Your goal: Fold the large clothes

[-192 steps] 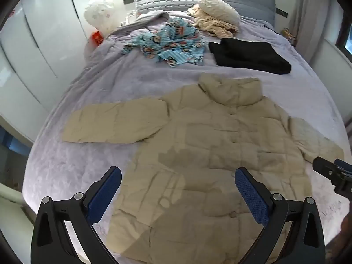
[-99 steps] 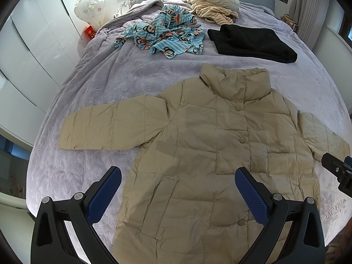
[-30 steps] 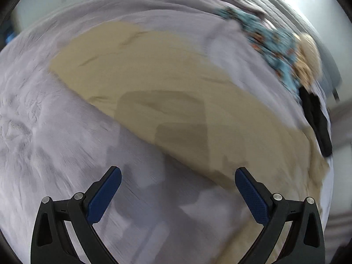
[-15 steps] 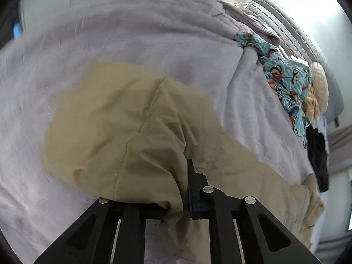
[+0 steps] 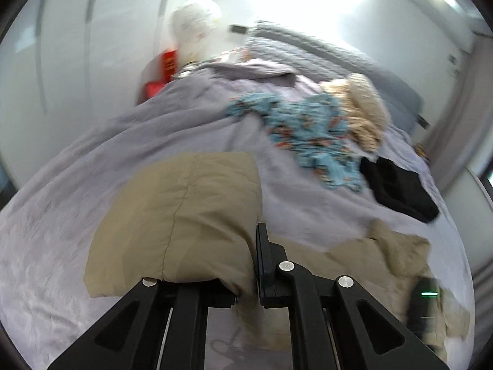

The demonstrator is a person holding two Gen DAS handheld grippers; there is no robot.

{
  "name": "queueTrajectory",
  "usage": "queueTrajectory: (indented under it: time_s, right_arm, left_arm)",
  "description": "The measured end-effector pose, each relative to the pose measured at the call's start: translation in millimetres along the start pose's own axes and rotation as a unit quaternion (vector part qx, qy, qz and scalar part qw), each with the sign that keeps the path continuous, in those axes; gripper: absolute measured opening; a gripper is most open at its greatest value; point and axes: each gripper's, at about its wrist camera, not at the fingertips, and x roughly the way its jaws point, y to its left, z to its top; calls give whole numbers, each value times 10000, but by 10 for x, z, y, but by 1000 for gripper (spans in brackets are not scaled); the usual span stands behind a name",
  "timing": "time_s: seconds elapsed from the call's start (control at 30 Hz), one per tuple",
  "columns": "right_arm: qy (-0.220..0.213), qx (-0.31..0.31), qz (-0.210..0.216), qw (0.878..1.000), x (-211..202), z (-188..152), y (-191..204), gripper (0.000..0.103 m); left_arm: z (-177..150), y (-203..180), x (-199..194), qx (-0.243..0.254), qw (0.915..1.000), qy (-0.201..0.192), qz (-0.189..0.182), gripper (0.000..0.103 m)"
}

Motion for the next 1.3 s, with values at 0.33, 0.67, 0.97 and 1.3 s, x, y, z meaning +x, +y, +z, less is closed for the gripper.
queueTrajectory:
  time_s: [0.33, 0.67, 0.97, 1.3]
  right_arm:
    - [885, 498, 377, 9941, 400, 23, -306, 7]
    - [-402, 796, -1260, 9880, -1408, 96, -1445, 10]
    - [-367, 979, -1734, 9793, -1937, 59, -1872, 10]
    - [-459, -275, -1960, 9791, -2140, 10, -1451, 80]
  left_arm:
    - [-356, -1542, 400, 886, 9898, 585, -946, 11]
    - [-1367, -3108, 885, 2750, 9539, 676, -993, 12]
    - [-2289, -3265, 1227, 3725, 9178, 1314, -413, 103]
    - [-1494, -2191, 476, 2275, 9704, 773, -254, 103]
